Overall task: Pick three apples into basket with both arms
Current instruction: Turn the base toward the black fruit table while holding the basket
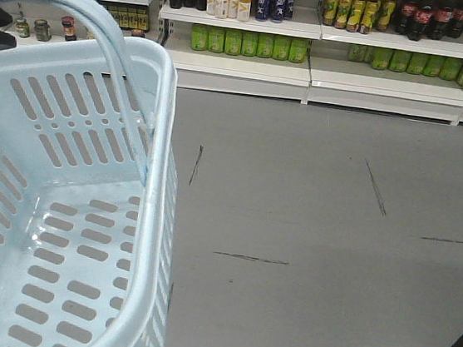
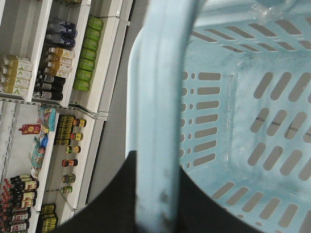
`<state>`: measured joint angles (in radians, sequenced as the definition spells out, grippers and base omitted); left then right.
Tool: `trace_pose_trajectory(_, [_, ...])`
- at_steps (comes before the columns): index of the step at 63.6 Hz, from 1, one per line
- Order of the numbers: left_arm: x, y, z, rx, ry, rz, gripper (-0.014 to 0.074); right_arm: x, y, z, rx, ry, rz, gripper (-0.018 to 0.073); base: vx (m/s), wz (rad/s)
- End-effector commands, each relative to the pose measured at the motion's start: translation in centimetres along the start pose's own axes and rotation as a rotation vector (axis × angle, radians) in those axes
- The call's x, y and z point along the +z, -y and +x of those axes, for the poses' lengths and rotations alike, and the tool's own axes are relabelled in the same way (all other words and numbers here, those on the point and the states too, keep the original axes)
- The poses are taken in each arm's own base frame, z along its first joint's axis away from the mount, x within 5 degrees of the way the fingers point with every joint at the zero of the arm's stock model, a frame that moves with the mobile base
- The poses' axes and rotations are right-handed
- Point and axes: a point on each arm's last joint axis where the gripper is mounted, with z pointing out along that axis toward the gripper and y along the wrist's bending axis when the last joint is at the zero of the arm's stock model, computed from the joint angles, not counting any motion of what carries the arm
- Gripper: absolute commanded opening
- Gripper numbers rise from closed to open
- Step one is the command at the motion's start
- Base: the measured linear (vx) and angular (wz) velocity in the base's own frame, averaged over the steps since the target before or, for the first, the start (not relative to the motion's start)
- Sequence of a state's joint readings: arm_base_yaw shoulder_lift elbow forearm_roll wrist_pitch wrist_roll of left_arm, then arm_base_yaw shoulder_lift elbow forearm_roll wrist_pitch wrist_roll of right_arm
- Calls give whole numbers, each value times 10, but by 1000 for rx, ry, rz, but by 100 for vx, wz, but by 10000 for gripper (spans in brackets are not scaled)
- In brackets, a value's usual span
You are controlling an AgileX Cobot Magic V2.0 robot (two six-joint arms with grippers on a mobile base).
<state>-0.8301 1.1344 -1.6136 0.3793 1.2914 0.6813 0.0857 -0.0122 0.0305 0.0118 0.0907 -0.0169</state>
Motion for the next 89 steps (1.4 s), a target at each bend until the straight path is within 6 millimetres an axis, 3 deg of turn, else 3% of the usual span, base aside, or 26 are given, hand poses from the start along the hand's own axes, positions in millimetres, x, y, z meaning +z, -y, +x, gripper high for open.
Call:
trace_pose_trajectory(1, [-14, -9, 0, -13, 51, -77, -6, 1, 0, -3, -9, 58, 6, -8, 14, 2])
trace_pose_trajectory(89, [-15, -9, 1, -13, 52, -78, -6, 1, 0, -3, -9, 58, 6, -8, 7, -16])
